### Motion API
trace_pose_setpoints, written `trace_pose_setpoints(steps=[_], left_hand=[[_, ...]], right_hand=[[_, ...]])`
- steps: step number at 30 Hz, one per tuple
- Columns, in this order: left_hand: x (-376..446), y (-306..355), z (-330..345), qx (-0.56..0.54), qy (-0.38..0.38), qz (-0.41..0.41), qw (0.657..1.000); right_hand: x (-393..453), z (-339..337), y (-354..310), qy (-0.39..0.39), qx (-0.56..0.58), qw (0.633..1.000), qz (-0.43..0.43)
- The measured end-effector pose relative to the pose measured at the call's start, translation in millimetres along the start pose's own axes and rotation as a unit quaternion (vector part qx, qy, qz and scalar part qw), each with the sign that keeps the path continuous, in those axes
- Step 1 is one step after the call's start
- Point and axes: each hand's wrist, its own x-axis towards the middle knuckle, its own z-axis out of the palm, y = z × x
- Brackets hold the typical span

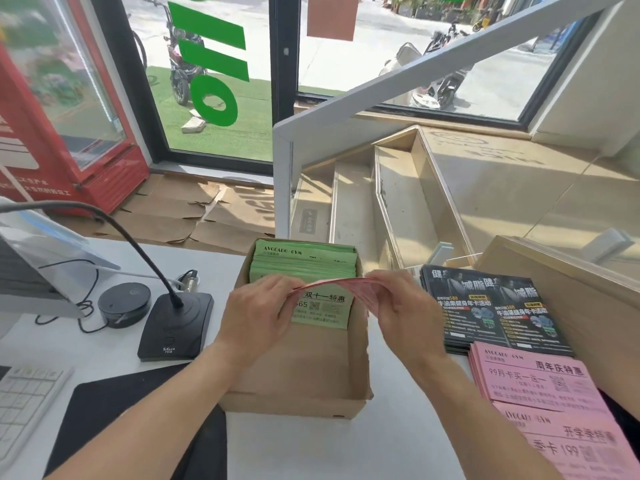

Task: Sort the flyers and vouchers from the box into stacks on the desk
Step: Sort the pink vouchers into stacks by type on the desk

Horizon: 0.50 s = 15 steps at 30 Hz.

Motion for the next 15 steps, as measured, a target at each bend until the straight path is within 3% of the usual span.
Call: trace_pose_setpoints(steps=[7,15], left_hand=[[12.8,115.1,15.7,-0.161,-0.035,0.044,0.985],[6.7,228.8,132.7,-0.332,-0.179,-0.154,0.913]], right_hand=[[-37.8,-144.1,66.9,-0.061,0.083,0.989,0.103],[-88.3,-230.4,144.6,-0.048,0.073,0.965,0.248]])
